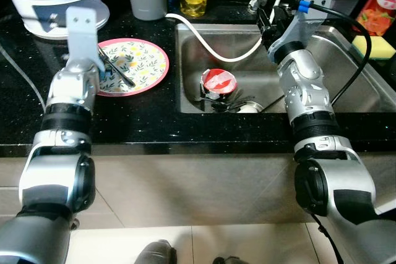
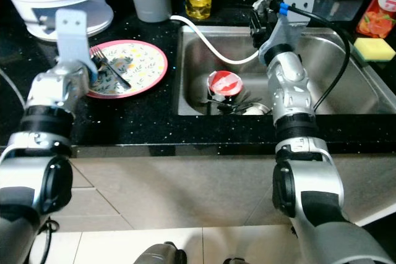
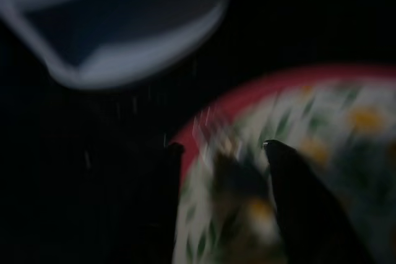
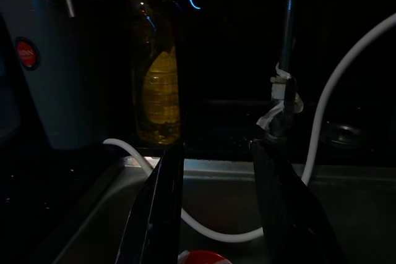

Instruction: Kitchen organization

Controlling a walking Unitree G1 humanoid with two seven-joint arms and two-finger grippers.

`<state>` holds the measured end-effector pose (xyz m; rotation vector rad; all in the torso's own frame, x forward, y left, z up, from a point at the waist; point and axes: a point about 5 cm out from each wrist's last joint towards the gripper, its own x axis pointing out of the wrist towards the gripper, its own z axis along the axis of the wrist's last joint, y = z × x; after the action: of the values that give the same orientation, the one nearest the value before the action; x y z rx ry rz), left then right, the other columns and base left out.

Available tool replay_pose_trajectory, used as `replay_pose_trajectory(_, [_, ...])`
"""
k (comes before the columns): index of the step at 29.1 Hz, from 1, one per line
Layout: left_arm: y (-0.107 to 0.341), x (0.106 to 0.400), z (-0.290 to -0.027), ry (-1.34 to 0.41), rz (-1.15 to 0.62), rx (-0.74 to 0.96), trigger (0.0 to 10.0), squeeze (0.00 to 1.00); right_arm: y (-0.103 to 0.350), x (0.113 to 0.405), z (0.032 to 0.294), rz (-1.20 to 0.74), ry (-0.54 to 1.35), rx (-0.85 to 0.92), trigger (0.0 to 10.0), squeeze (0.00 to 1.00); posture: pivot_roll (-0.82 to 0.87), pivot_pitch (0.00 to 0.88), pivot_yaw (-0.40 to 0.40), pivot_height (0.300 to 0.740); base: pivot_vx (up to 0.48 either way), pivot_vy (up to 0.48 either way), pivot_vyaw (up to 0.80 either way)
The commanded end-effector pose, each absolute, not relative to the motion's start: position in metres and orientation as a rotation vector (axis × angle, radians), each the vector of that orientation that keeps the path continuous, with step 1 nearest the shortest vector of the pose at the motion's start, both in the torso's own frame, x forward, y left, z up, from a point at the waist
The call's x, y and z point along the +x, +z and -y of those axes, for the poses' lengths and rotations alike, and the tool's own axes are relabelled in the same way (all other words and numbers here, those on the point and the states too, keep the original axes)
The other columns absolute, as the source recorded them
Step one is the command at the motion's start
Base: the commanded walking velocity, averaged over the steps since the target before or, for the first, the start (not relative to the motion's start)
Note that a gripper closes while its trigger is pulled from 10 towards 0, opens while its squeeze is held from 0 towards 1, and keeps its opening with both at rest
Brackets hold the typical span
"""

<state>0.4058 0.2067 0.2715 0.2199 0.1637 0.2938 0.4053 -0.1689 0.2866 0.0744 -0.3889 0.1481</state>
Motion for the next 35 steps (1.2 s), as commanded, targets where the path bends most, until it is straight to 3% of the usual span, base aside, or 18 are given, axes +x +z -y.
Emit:
replay_pose_trajectory(1, [0.289, 0.407, -0.198, 0.313, -0.091, 0.27, 10.0, 0.41, 0.285, 0.404, 0.167, 0.388, 0.149, 0.075, 10.0, 0.0, 0.22, 0.057, 0.034, 0.74, 0.0, 0.0, 0.0])
replay_pose_trajectory(2, [0.295, 0.407, -0.193, 0.308, -0.069, 0.278, 10.0, 0.0, 0.284, 0.403, 0.167, 0.387, 0.15, 0.074, 10.0, 0.0, 0.22, 0.057, 0.034, 0.74, 0.0, 0.0, 0.0])
replay_pose_trajectory(14, [0.257, 0.413, -0.151, 0.279, -0.256, 0.175, 10.0, 0.0, 0.283, 0.402, 0.169, 0.383, 0.14, 0.076, 10.0, 0.0, 0.21, 0.046, 0.047, 0.74, 0.0, 0.0, 0.0])
replay_pose_trajectory(21, [0.231, 0.405, -0.169, 0.452, -0.352, 0.147, 10.0, 0.0, 0.282, 0.403, 0.171, 0.375, 0.137, 0.083, 10.0, 0.0, 0.23, 0.041, 0.04, 0.74, 0.0, 0.0, 0.0])
replay_pose_trajectory(33, [0.22, 0.401, -0.196, 0.53, -0.417, 0.032, 10.0, 0.0, 0.283, 0.404, 0.165, 0.372, 0.154, 0.086, 10.0, 0.0, 0.23, 0.039, 0.029, 0.74, 0.0, 0.0, 0.0])
replay_pose_trajectory(35, [0.209, 0.4, -0.194, 0.503, -0.474, -0.092, 10.0, 0.0, 0.283, 0.404, 0.166, 0.373, 0.153, 0.085, 10.0, 0.0, 0.23, 0.038, 0.03, 0.74, 0.0, 0.0, 0.0])
